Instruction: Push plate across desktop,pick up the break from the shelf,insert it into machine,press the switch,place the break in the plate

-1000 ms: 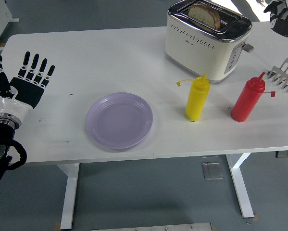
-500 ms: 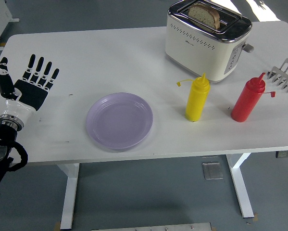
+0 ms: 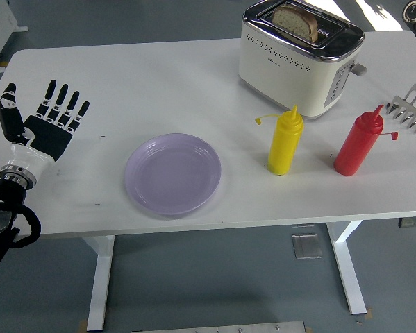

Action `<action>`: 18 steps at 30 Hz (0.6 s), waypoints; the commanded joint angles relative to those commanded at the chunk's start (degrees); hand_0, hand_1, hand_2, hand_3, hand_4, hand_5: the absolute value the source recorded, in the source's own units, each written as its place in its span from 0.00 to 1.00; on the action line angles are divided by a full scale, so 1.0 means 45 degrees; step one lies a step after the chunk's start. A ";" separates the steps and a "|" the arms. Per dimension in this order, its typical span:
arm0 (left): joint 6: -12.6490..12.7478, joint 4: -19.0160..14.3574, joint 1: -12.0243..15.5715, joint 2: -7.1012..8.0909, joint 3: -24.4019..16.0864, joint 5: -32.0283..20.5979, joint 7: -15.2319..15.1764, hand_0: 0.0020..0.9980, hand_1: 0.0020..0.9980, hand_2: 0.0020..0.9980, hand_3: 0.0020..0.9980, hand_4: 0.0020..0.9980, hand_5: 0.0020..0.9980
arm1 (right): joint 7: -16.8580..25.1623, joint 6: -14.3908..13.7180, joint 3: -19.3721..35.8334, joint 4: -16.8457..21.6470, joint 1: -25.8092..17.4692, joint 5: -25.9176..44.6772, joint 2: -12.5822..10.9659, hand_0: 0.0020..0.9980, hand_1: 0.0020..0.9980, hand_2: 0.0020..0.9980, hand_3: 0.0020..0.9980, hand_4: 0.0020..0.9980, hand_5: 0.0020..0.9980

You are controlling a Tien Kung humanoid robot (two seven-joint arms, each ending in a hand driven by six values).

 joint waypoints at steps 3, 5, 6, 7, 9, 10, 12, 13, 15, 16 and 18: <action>0.0010 0.0056 -0.0002 0.0025 0.0062 -0.0019 0.0006 0.78 0.68 0.62 0.63 0.76 1.00 | -0.0030 0.0120 -0.0191 -0.0746 0.0214 0.0432 0.0431 0.72 0.70 0.72 0.73 0.78 0.25; 0.0016 0.0086 -0.0001 0.0043 0.0123 -0.0035 0.0012 0.78 0.68 0.62 0.63 0.76 1.00 | -0.0066 0.0180 -0.0327 -0.1274 0.0342 0.0771 0.0700 0.73 0.72 0.74 0.75 0.83 0.35; 0.0017 0.0090 -0.0001 0.0054 0.0153 -0.0041 0.0016 0.78 0.68 0.62 0.63 0.76 1.00 | -0.0089 0.0200 -0.0403 -0.1518 0.0403 0.0942 0.0822 0.73 0.72 0.74 0.75 0.83 0.35; 0.0018 0.0090 0.0000 0.0070 0.0187 -0.0046 0.0020 0.78 0.68 0.62 0.63 0.76 1.00 | -0.0122 0.0226 -0.0506 -0.1851 0.0483 0.1184 0.0973 0.73 0.72 0.74 0.75 0.83 0.35; 0.0019 0.0094 0.0004 0.0089 0.0229 -0.0053 0.0023 0.78 0.68 0.62 0.63 0.76 1.00 | -0.0151 0.0234 -0.0663 -0.2317 0.0580 0.1449 0.1138 0.73 0.72 0.74 0.75 0.83 0.35; 0.0020 0.0097 0.0014 0.0106 0.0255 -0.0059 0.0024 0.78 0.68 0.62 0.63 0.76 1.00 | -0.0157 0.0214 -0.0822 -0.2623 0.0656 0.1611 0.1261 0.73 0.72 0.74 0.75 0.83 0.35; 0.0020 0.0103 0.0031 0.0129 0.0286 -0.0066 0.0026 0.78 0.68 0.62 0.63 0.76 1.00 | -0.0154 0.0171 -0.1041 -0.3059 0.0751 0.1790 0.1426 0.73 0.72 0.75 0.76 0.83 0.34; 0.0022 0.0108 0.0038 0.0139 0.0300 -0.0070 0.0026 0.78 0.68 0.62 0.63 0.76 1.00 | -0.0147 0.0135 -0.1155 -0.3257 0.0795 0.1854 0.1514 0.73 0.72 0.75 0.76 0.83 0.34; 0.0021 0.0109 0.0049 0.0159 0.0330 -0.0071 0.0029 0.78 0.68 0.62 0.63 0.76 1.00 | -0.0131 0.0064 -0.1411 -0.3614 0.0872 0.1976 0.1703 0.73 0.72 0.75 0.76 0.83 0.34; 0.0021 0.0111 0.0052 0.0167 0.0344 -0.0072 0.0030 0.78 0.68 0.62 0.63 0.76 1.00 | -0.0123 0.0033 -0.1528 -0.3763 0.0903 0.2026 0.1791 0.73 0.72 0.75 0.76 0.83 0.34; 0.0021 0.0120 0.0051 0.0180 0.0379 -0.0074 0.0032 0.78 0.68 0.62 0.63 0.75 1.00 | -0.0107 -0.0048 -0.1802 -0.4047 0.0960 0.2138 0.1993 0.71 0.72 0.75 0.76 0.85 0.36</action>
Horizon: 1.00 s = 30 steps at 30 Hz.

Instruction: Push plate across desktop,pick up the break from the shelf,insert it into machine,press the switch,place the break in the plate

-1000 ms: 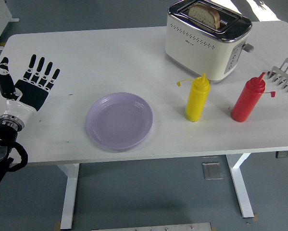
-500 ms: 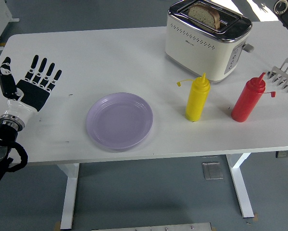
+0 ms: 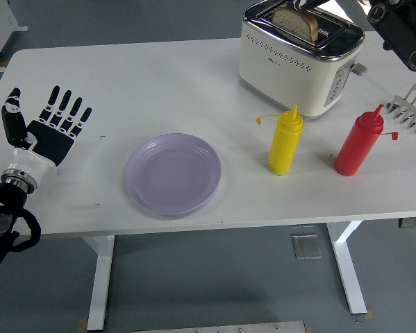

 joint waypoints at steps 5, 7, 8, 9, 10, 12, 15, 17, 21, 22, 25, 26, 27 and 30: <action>-0.0001 0.0022 -0.0003 0.0017 0.0056 -0.0003 0.0003 0.78 0.68 0.62 0.63 0.75 1.00 | 0.0039 -0.0182 -0.0547 -0.0479 0.0068 0.0245 0.0360 0.71 0.72 0.75 0.76 0.85 0.36; -0.0001 0.0033 -0.0003 0.0022 0.0062 -0.0004 0.0002 0.78 0.68 0.62 0.63 0.75 1.00 | 0.0061 -0.0259 -0.0737 -0.0653 0.0070 0.0350 0.0474 0.71 0.71 0.74 0.76 0.85 0.38; -0.0001 0.0039 -0.0003 0.0025 0.0067 -0.0004 0.0003 0.78 0.68 0.62 0.63 0.75 1.00 | 0.0077 -0.0322 -0.0881 -0.0783 0.0064 0.0435 0.0558 0.71 0.71 0.74 0.76 0.85 0.38; -0.0001 0.0039 -0.0003 0.0026 0.0069 -0.0003 0.0003 0.78 0.68 0.62 0.63 0.75 1.00 | 0.0082 -0.0342 -0.0925 -0.0820 0.0061 0.0461 0.0582 0.71 0.71 0.74 0.76 0.85 0.38; -0.0002 0.0041 -0.0005 0.0027 0.0073 -0.0005 0.0004 0.78 0.68 0.62 0.63 0.75 1.00 | 0.0099 -0.0400 -0.1028 -0.0912 0.0052 0.0515 0.0643 0.71 0.71 0.74 0.76 0.85 0.38; -0.0004 0.0044 -0.0012 0.0027 0.0079 -0.0010 0.0006 0.78 0.68 0.62 0.63 0.75 1.00 | 0.0138 -0.0537 -0.1223 -0.1087 0.0033 0.0607 0.0760 0.68 0.69 0.72 0.75 0.85 0.38; -0.0008 0.0045 -0.0022 0.0025 0.0091 -0.0012 0.0007 0.78 0.68 0.62 0.63 0.75 1.00 | 0.0195 -0.0925 -0.1540 -0.1298 -0.0010 0.0786 0.0918 0.68 0.69 0.72 0.75 0.85 0.38; -0.0009 0.0049 -0.0025 0.0023 0.0096 -0.0012 0.0007 0.78 0.68 0.62 0.63 0.75 1.00 | 0.0195 -0.1205 -0.1701 -0.1359 -0.0038 0.0918 0.0985 0.62 0.63 0.67 0.70 0.70 0.25; -0.0010 0.0063 -0.0041 0.0013 0.0106 -0.0017 0.0007 0.78 0.68 0.62 0.63 0.75 1.00 | 0.0160 -0.1734 -0.2060 -0.1438 -0.0122 0.1163 0.1132 0.62 0.63 0.67 0.70 0.70 0.25; -0.0010 0.0066 -0.0045 0.0011 0.0108 -0.0019 0.0006 0.78 0.68 0.62 0.63 0.75 1.00 | 0.0154 -0.1822 -0.2134 -0.1452 -0.0142 0.1195 0.1161 0.62 0.63 0.67 0.70 0.70 0.25; -0.0009 0.0073 -0.0051 0.0009 0.0109 -0.0028 0.0005 0.78 0.68 0.62 0.63 0.75 1.00 | 0.0132 -0.2105 -0.2373 -0.1507 -0.0207 0.1286 0.1252 0.54 0.56 0.60 0.67 0.61 0.19; -0.0009 0.0072 -0.0052 0.0007 0.0110 -0.0029 0.0005 0.78 0.68 0.62 0.63 0.75 1.00 | 0.0122 -0.2195 -0.2435 -0.1520 -0.0225 0.1306 0.1270 0.54 0.56 0.60 0.67 0.61 0.19; -0.0008 0.0073 -0.0053 0.0005 0.0112 -0.0030 0.0005 0.78 0.68 0.62 0.63 0.75 1.00 | 0.0112 -0.2262 -0.2484 -0.1528 -0.0239 0.1328 0.1282 0.54 0.56 0.60 0.67 0.61 0.19; -0.0007 0.0076 -0.0054 0.0002 0.0110 -0.0031 0.0005 0.78 0.68 0.62 0.63 0.75 1.00 | 0.0067 -0.2439 -0.2601 -0.1540 -0.0275 0.1397 0.1304 0.50 0.53 0.54 0.65 0.58 0.18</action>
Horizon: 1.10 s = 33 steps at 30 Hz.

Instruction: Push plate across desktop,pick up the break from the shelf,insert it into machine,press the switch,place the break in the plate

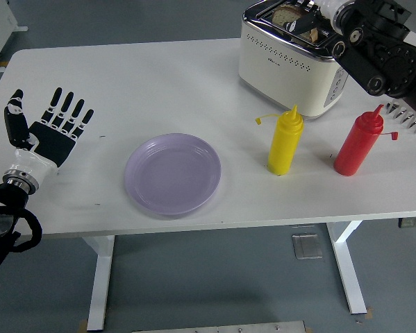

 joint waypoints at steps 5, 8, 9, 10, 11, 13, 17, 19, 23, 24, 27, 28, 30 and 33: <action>0.0005 0.0019 0.0008 -0.0004 -0.0017 -0.0010 -0.0004 0.78 0.68 0.62 0.63 0.75 1.00 | -0.0081 -0.0245 -0.0176 0.0057 -0.0050 0.0091 0.0016 0.50 0.53 0.54 0.65 0.58 0.18; 0.0003 0.0017 0.0014 -0.0007 -0.0029 -0.0005 0.0000 0.78 0.68 0.62 0.63 0.75 1.00 | -0.0120 -0.0362 -0.0262 0.0113 -0.0075 0.0110 0.0018 0.47 0.51 0.46 0.62 0.53 0.14; 0.0003 0.0021 0.0015 -0.0010 -0.0037 -0.0006 0.0000 0.78 0.68 0.62 0.63 0.75 1.00 | -0.0129 -0.0391 -0.0290 0.0138 -0.0079 0.0111 0.0016 0.47 0.51 0.46 0.62 0.53 0.14; 0.0003 0.0024 0.0016 -0.0012 -0.0043 -0.0007 0.0001 0.78 0.68 0.62 0.63 0.75 1.00 | -0.0137 -0.0415 -0.0311 0.0158 -0.0083 0.0111 0.0015 0.47 0.51 0.46 0.62 0.53 0.14; 0.0003 0.0025 0.0019 -0.0013 -0.0051 -0.0006 0.0002 0.78 0.68 0.62 0.63 0.75 1.00 | -0.0149 -0.0447 -0.0323 0.0188 -0.0089 0.0097 0.0011 0.47 0.51 0.46 0.62 0.53 0.14; 0.0002 0.0024 0.0027 -0.0016 -0.0069 -0.0003 0.0004 0.78 0.68 0.62 0.63 0.75 1.00 | -0.0180 -0.0527 -0.0333 0.0262 -0.0101 0.0056 -0.0001 0.45 0.50 0.41 0.60 0.52 0.13; 0.0001 0.0027 0.0055 -0.0021 -0.0109 -0.0005 0.0007 0.78 0.68 0.62 0.63 0.75 1.00 | -0.0248 -0.0729 -0.0291 0.0435 -0.0115 -0.0069 -0.0052 0.45 0.50 0.41 0.60 0.52 0.13; 0.0001 0.0031 0.0071 -0.0022 -0.0131 -0.0005 0.0007 0.78 0.68 0.62 0.63 0.75 1.00 | -0.0279 -0.0806 -0.0264 0.0500 -0.0116 -0.0121 -0.0071 0.42 0.48 0.38 0.56 0.47 0.11; -0.0001 0.0033 0.0110 -0.0024 -0.0208 -0.0004 0.0013 0.78 0.68 0.62 0.63 0.75 1.00 | -0.0385 -0.1034 -0.0212 0.0671 -0.0125 -0.0230 -0.0110 0.42 0.48 0.38 0.56 0.47 0.11; -0.0003 0.0030 0.0121 -0.0025 -0.0232 -0.0003 0.0017 0.78 0.68 0.62 0.63 0.75 1.00 | -0.0422 -0.1093 -0.0199 0.0716 -0.0130 -0.0249 -0.0120 0.38 0.46 0.40 0.52 0.31 0.00; -0.0008 0.0021 0.0147 -0.0030 -0.0295 -0.0013 0.0031 0.78 0.68 0.62 0.63 0.75 1.00 | -0.0493 -0.1273 -0.0088 0.0848 -0.0148 -0.0321 -0.0168 0.38 0.46 0.40 0.52 0.31 0.00; -0.0010 0.0020 0.0152 -0.0033 -0.0310 -0.0022 0.0038 0.78 0.68 0.62 0.63 0.75 1.00 | -0.0499 -0.1313 -0.0033 0.0887 -0.0150 -0.0345 -0.0191 0.38 0.46 0.40 0.52 0.31 0.00; -0.0019 0.0016 0.0158 -0.0039 -0.0336 -0.0054 0.0059 0.78 0.68 0.62 0.63 0.75 1.00 | -0.0502 -0.1426 0.0135 0.0986 -0.0157 -0.0447 -0.0260 0.36 0.45 0.38 0.51 0.31 0.00; -0.0029 0.0009 0.0172 -0.0049 -0.0369 -0.0096 0.0084 0.78 0.68 0.62 0.63 0.75 1.00 | -0.0447 -0.1628 0.0525 0.1215 -0.0159 -0.0657 -0.0416 0.36 0.45 0.38 0.51 0.31 0.00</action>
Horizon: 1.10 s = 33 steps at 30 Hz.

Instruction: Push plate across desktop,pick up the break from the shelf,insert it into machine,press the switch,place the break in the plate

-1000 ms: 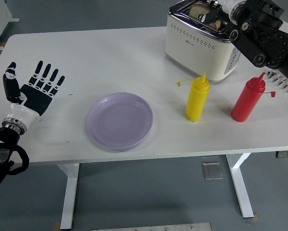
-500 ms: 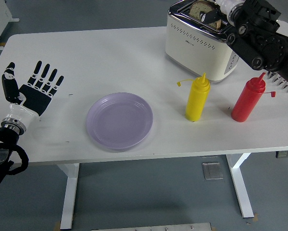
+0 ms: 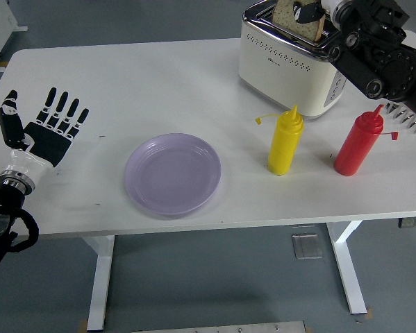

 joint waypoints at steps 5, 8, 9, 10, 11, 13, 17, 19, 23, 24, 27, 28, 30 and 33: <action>-0.0002 -0.0010 0.0024 -0.0011 -0.0018 -0.0031 0.0014 0.78 0.68 0.62 0.63 0.75 1.00 | 0.0115 -0.0293 0.0717 0.0402 0.0039 -0.0469 -0.0241 0.34 0.44 0.38 0.48 0.35 0.00; -0.0001 -0.0037 0.0035 -0.0011 -0.0033 -0.0066 0.0028 0.78 0.68 0.62 0.63 0.75 1.00 | 0.0150 -0.0369 0.1234 0.0785 0.0068 -0.0881 -0.0414 0.34 0.44 0.38 0.48 0.35 0.00; 0.0000 -0.0048 0.0039 -0.0012 -0.0043 -0.0086 0.0036 0.78 0.68 0.62 0.63 0.76 1.00 | 0.0150 -0.0375 0.1407 0.0954 0.0072 -0.1027 -0.0482 0.35 0.44 0.38 0.47 0.35 0.00; 0.0000 -0.0059 0.0043 -0.0012 -0.0055 -0.0108 0.0045 0.78 0.68 0.62 0.63 0.76 1.00 | 0.0146 -0.0376 0.1570 0.1134 0.0074 -0.1162 -0.0548 0.35 0.44 0.38 0.47 0.35 0.00; 0.0000 -0.0070 0.0046 -0.0012 -0.0068 -0.0129 0.0053 0.78 0.68 0.62 0.63 0.76 1.00 | 0.0141 -0.0375 0.1713 0.1297 0.0075 -0.1280 -0.0607 0.35 0.44 0.38 0.47 0.35 0.00; -0.0003 -0.0093 0.0054 -0.0008 -0.0112 -0.0205 0.0082 0.78 0.68 0.62 0.63 0.76 1.00 | 0.0114 -0.0367 0.2054 0.1746 0.0069 -0.1562 -0.0758 0.35 0.44 0.38 0.47 0.35 0.00; -0.0008 -0.0087 0.0072 -0.0003 -0.0205 -0.0367 0.0135 0.78 0.68 0.62 0.63 0.76 1.00 | -0.0015 -0.0365 0.2725 0.2727 0.0055 -0.2223 -0.0941 0.34 0.43 0.38 0.47 0.35 0.00; -0.0007 -0.0085 0.0073 -0.0006 -0.0229 -0.0394 0.0146 0.78 0.68 0.62 0.63 0.76 1.00 | -0.0106 -0.0348 0.2978 0.3222 0.0045 -0.2502 -0.0990 0.34 0.43 0.38 0.47 0.35 0.00; -0.0009 -0.0091 0.0074 -0.0017 -0.0260 -0.0397 0.0154 0.78 0.68 0.62 0.63 0.76 1.00 | -0.0379 -0.0216 0.3255 0.4148 -0.0003 -0.2836 -0.1155 0.35 0.43 0.37 0.47 0.33 0.00; -0.0010 -0.0091 0.0081 -0.0020 -0.0274 -0.0395 0.0154 0.78 0.68 0.62 0.63 0.76 1.00 | -0.0468 -0.0158 0.3288 0.4442 -0.0026 -0.2889 -0.1221 0.35 0.43 0.37 0.47 0.33 0.00; -0.0011 -0.0085 0.0098 -0.0029 -0.0341 -0.0386 0.0156 0.78 0.68 0.62 0.63 0.76 1.00 | -0.0708 0.0028 0.3233 0.5251 -0.0107 -0.2877 -0.1403 0.35 0.43 0.37 0.47 0.33 0.00; -0.0011 -0.0084 0.0103 -0.0032 -0.0366 -0.0380 0.0157 0.78 0.68 0.62 0.63 0.76 1.00 | -0.0780 0.0094 0.3191 0.5532 -0.0136 -0.2847 -0.1455 0.35 0.43 0.37 0.47 0.33 0.00; -0.0013 -0.0076 0.0107 -0.0042 -0.0427 -0.0366 0.0160 0.78 0.68 0.62 0.63 0.76 1.00 | -0.0953 0.0276 0.3059 0.6130 -0.0213 -0.2675 -0.1571 0.35 0.43 0.37 0.47 0.33 0.00; -0.0015 -0.0059 0.0101 -0.0054 -0.0497 -0.0345 0.0161 0.78 0.68 0.62 0.63 0.76 1.00 | -0.1271 0.0639 0.2831 0.7162 -0.0354 -0.2128 -0.1776 0.35 0.42 0.37 0.47 0.34 0.00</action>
